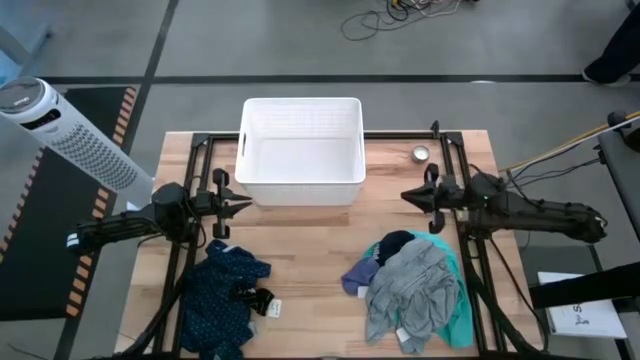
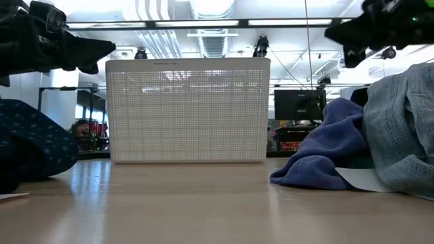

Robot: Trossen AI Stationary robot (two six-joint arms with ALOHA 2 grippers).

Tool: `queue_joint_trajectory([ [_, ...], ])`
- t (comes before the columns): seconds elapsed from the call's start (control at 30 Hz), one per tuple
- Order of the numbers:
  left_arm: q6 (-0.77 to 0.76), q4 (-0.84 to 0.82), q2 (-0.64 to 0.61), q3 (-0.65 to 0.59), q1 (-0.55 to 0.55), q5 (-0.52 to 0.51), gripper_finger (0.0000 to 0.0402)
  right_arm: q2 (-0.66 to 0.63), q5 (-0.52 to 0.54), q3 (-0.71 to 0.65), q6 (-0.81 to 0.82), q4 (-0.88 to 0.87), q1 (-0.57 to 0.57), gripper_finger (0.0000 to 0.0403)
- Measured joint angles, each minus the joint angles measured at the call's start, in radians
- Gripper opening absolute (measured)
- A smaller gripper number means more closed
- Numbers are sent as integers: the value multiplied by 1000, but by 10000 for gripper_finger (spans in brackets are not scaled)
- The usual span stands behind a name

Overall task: Sort clothes
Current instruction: Put the blue sock into the white laundry bin

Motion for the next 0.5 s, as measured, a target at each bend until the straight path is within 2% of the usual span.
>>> queue_joint_trajectory([
  [0.3, 0, -1, 0, 0, 0, 0, 38, 283, -120, 338, -1, -400, 35, 109],
  [0.5, 0, 2, 0, 0, 0, -5, 38, 457, -126, 479, 9, -575, 96, 150],
])
